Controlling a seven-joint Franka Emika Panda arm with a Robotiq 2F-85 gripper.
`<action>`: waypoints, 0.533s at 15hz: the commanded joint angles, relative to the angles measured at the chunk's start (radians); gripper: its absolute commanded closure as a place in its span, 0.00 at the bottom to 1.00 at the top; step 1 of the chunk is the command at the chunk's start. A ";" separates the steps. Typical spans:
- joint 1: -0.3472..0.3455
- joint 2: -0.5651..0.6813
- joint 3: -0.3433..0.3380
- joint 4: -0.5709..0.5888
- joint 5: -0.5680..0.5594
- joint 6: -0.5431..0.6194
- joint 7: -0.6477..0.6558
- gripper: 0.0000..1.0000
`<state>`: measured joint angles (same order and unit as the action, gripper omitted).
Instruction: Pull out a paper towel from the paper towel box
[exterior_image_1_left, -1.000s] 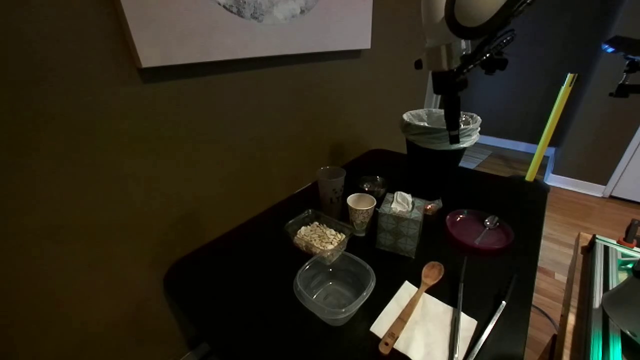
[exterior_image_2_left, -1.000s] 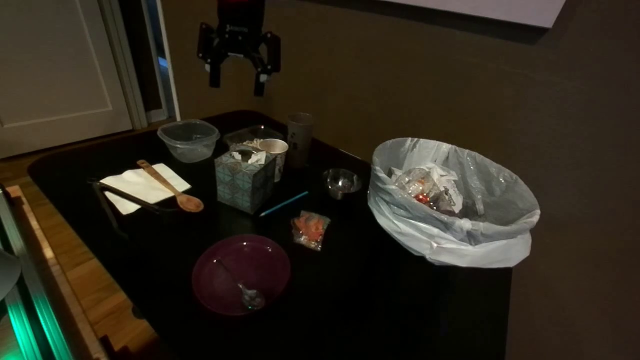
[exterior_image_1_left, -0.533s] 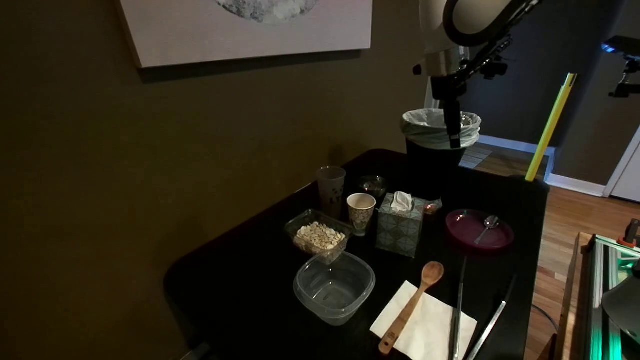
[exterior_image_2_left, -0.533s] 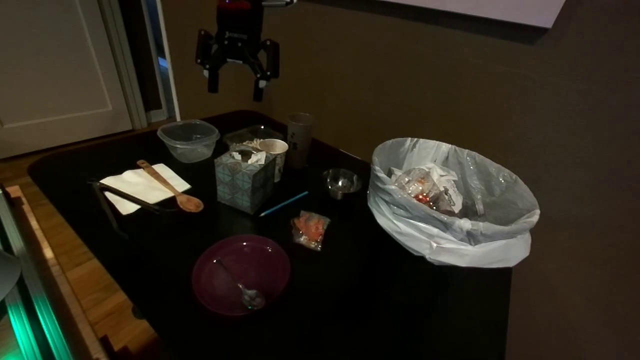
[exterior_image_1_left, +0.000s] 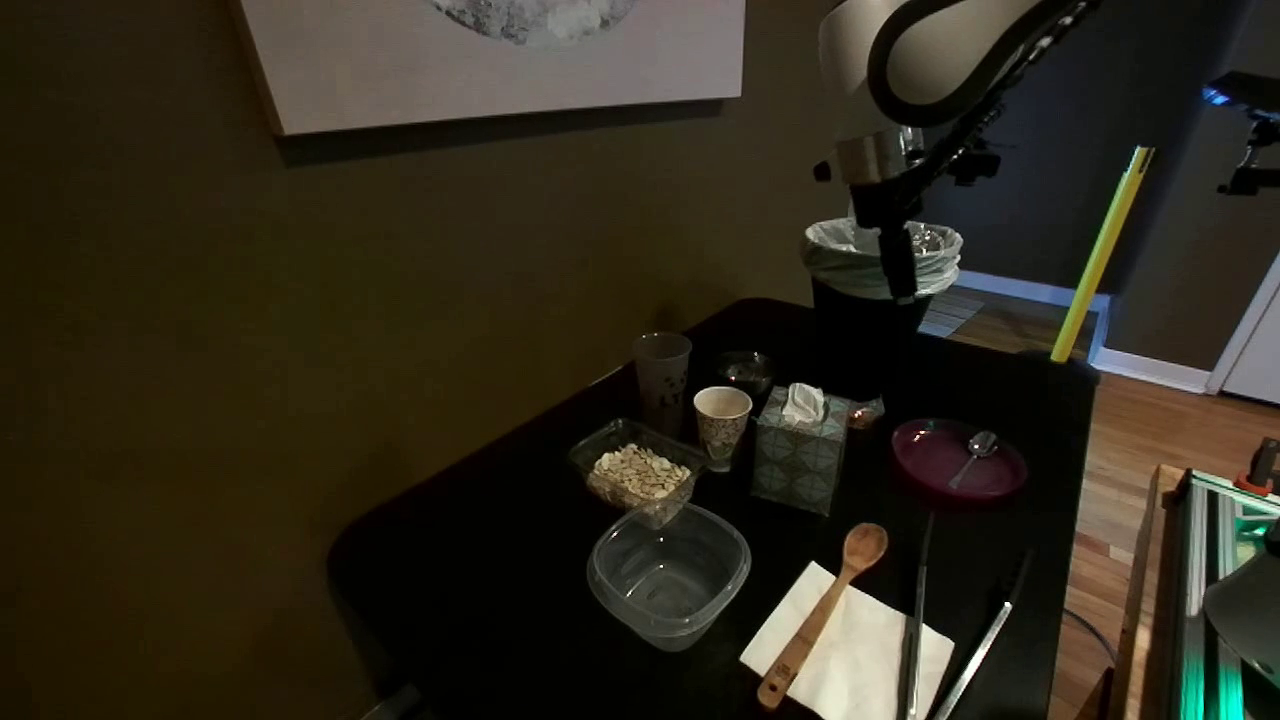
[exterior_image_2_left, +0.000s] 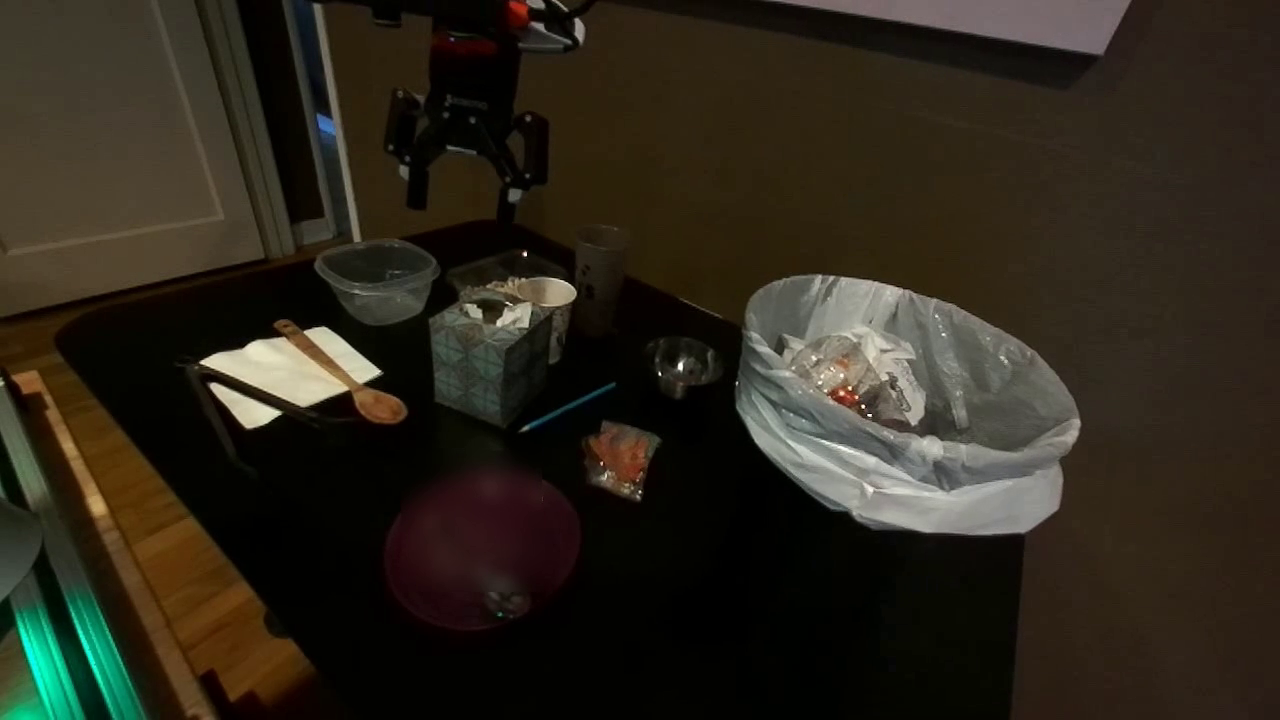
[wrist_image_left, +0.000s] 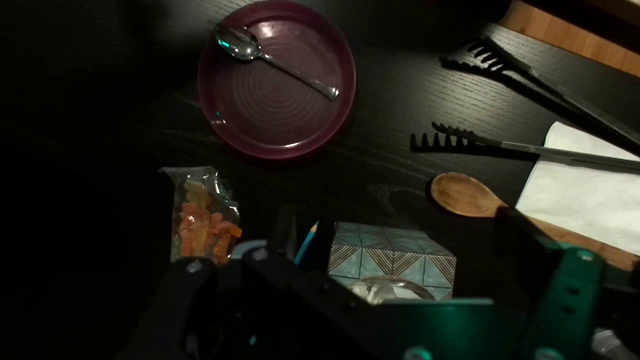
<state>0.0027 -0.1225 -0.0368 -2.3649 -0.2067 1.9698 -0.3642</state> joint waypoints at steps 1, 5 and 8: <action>0.005 0.074 0.007 0.004 0.002 0.048 -0.035 0.00; -0.001 0.159 0.011 0.019 0.032 0.146 -0.054 0.00; -0.003 0.207 0.019 0.008 0.026 0.299 -0.043 0.00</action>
<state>0.0058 0.0264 -0.0278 -2.3619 -0.1943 2.1595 -0.3935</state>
